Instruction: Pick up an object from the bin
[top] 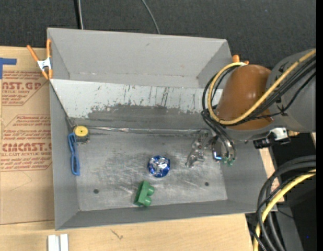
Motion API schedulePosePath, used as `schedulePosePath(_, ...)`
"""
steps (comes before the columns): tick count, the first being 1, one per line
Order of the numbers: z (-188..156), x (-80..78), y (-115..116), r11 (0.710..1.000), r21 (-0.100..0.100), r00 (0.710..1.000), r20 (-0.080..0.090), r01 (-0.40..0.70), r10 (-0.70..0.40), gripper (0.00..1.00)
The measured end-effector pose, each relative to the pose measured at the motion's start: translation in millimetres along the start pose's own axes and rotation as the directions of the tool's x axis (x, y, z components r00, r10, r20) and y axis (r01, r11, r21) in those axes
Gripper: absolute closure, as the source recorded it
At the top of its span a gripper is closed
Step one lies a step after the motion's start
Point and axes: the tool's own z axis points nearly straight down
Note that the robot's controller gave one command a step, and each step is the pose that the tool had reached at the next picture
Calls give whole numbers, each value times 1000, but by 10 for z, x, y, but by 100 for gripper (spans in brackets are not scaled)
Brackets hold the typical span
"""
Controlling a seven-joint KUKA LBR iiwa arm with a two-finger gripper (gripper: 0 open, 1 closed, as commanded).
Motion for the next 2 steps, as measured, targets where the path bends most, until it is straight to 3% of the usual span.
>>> schedulePosePath(1,5,11,14,1000,-1,1000,-2,2,-2,0)
schedulePosePath(2,731,-211,777,971,-1,971,3,238,-238,0)
